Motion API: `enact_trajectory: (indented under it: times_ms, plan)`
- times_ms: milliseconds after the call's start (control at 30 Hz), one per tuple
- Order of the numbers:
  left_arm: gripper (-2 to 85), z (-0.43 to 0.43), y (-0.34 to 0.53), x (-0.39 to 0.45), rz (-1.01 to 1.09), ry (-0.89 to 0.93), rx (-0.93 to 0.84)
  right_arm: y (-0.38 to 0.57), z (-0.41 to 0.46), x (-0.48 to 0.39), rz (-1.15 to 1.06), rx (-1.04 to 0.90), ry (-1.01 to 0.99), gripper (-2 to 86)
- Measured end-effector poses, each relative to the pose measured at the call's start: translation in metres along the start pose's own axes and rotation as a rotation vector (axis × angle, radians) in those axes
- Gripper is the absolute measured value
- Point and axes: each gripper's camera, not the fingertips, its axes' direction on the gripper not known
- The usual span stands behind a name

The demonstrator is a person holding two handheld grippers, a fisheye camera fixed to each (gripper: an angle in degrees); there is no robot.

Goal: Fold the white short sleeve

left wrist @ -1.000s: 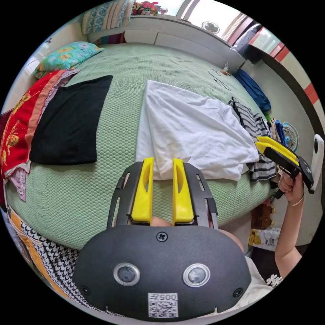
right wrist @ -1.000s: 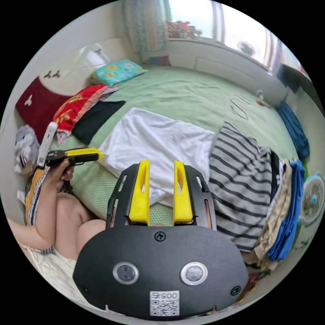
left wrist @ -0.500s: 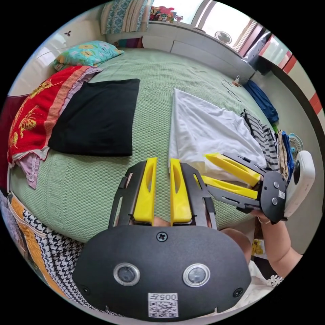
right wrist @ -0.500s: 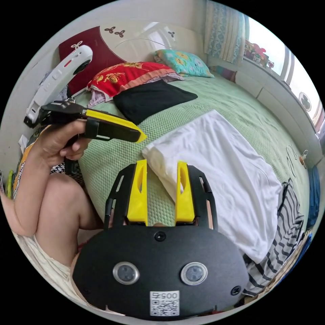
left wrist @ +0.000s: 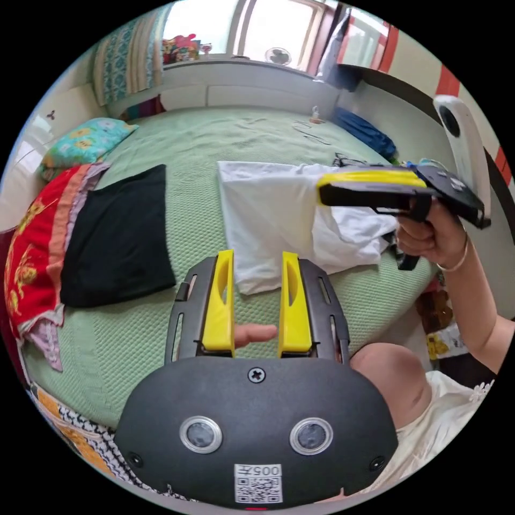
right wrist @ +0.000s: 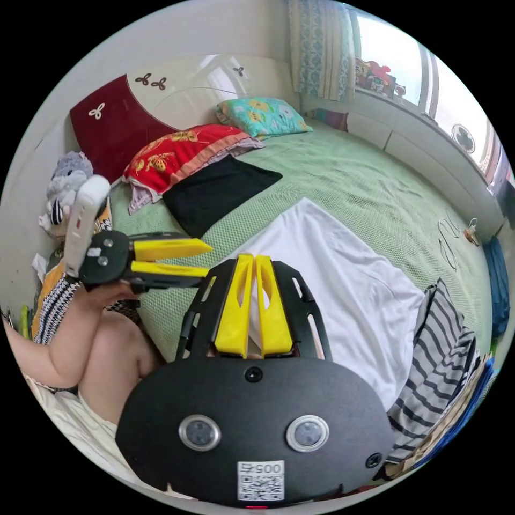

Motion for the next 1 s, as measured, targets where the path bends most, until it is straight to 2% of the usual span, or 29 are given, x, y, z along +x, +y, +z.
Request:
enact_trajectory:
  times_ms: [133, 300, 367, 467, 567, 733, 867, 1000]
  plan:
    - [13.7, 0.011, -0.018, 0.032, 0.065, -0.045, -0.022, -0.017, -0.003, -0.008, -0.02, -0.034, -0.033, -1.6]
    - [11.3, 0.01, -0.024, 0.042, 0.016, -0.096, -0.008, -0.022, 0.016, -0.032, -0.074, -0.129, -0.052, -1.2]
    - [7.6, 0.003, -0.022, 0.04, -0.012, -0.099, 0.021, -0.018, 0.013, -0.03, -0.062, -0.124, -0.113, -0.2]
    - [4.8, -0.003, -0.017, 0.029, -0.054, -0.048, 0.035, -0.002, -0.013, -0.023, -0.074, -0.023, -0.185, 5.6]
    - [2.0, -0.01, -0.014, 0.018, -0.091, -0.001, 0.059, 0.027, -0.029, -0.03, -0.141, 0.039, -0.013, 10.9]
    - [0.3, -0.019, -0.01, 0.017, -0.112, -0.035, 0.087, 0.066, 0.01, -0.065, -0.195, -0.052, 0.239, 12.8]
    - [0.0, -0.021, -0.008, 0.018, -0.117, -0.044, 0.083, 0.071, 0.043, -0.085, -0.196, -0.092, 0.38, 11.1]
    - [-0.1, -0.026, -0.007, 0.017, -0.122, -0.054, 0.099, 0.068, 0.049, -0.083, -0.146, -0.102, 0.423, 6.1]
